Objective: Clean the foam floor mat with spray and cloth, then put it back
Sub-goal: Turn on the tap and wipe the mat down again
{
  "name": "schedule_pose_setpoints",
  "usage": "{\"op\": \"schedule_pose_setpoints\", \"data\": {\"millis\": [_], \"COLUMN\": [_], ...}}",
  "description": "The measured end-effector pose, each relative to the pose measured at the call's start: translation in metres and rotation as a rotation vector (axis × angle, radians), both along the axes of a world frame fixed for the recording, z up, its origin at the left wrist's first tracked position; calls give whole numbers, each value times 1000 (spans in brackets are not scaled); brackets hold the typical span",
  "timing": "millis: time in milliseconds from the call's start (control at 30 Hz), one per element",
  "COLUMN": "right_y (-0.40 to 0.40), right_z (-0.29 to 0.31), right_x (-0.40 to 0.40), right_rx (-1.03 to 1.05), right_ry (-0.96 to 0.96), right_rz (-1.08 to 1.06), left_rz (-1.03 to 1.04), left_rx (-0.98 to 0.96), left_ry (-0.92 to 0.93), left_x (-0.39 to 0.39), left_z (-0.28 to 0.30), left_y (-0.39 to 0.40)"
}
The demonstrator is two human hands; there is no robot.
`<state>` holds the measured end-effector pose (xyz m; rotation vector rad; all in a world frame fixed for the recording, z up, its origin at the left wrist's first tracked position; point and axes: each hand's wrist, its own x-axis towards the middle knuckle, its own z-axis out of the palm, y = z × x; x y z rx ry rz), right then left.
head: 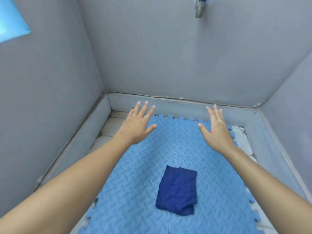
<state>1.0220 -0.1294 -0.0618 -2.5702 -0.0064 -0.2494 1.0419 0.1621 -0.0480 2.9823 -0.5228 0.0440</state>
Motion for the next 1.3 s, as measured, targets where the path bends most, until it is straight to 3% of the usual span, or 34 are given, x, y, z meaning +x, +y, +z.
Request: {"op": "schedule_pose_setpoints", "data": {"millis": [133, 200, 300, 433, 667, 767, 833, 1000, 1067, 1133, 1200, 1300], "right_y": [-43, -62, -72, -75, -74, -75, -77, -76, -77, -79, -79, -77], "right_z": [-125, -154, -177, -191, -192, -192, -194, -192, -193, -193, -194, -196], "right_x": [-51, -74, -94, -99, -98, -97, -98, -99, -99, -98, -99, -98], "right_rx": [-251, -335, -412, -379, -358, -352, -352, -342, -338, -330, -327, -336], "right_ry": [436, 471, 390, 262, 227, 231, 246, 254, 246, 238, 233, 220], "right_rz": [-146, -211, -248, -283, -290, -294, -290, -297, -302, -294, -298, -303], "left_rz": [-242, -382, -456, -183, 457, 598, 493, -220, -320, -130, 233, 662], "left_rx": [63, 82, 88, -72, -172, -180, -167, -78, -91, -181, -243, -144], "left_ry": [226, 300, 237, 151, 104, 140, 120, 140, 139, 114, 65, 95], "left_x": [-67, -107, -154, -122, 70, 112, 105, -4, -2, 35, 87, 142], "left_z": [-96, -137, -192, -212, -213, -215, -213, -208, -209, -211, -211, -209], "left_y": [-57, -84, -113, -120, -69, -55, -67, -120, -111, -85, -44, 24]}}
